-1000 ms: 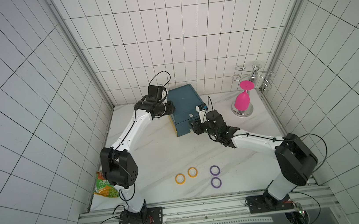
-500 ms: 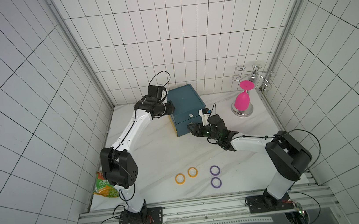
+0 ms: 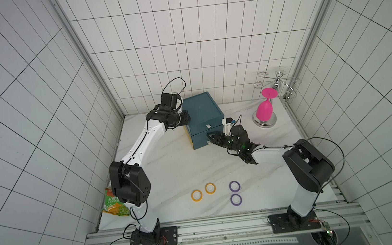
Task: Place the transparent tape into the drawer according to color
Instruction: Close the drawer in the storage box, then open the drawer in the storage box.
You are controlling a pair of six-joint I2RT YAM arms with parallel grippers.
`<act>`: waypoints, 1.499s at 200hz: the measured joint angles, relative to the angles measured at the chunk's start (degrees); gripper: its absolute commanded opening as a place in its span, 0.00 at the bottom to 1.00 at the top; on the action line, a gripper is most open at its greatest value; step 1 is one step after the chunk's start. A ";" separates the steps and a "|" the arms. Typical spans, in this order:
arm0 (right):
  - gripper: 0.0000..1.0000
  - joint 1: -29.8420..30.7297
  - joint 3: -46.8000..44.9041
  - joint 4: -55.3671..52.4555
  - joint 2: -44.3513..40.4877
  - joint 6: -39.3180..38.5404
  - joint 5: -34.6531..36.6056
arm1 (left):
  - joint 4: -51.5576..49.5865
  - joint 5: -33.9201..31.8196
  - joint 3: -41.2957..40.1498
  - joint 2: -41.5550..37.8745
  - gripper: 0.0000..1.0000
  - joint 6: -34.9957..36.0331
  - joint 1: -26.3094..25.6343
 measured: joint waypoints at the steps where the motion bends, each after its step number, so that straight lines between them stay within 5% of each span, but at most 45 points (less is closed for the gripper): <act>1: 0.49 0.00 0.02 0.02 0.11 0.09 0.00 | 0.00 0.00 0.00 0.00 0.29 0.02 0.00; 232: 0.37 -0.74 0.02 3.54 4.15 5.42 -1.31 | 0.02 0.02 0.44 0.00 0.22 -0.04 0.11; 300: 0.25 -0.76 0.11 6.29 5.05 6.58 -1.29 | 0.17 0.46 0.70 0.00 0.20 0.42 0.11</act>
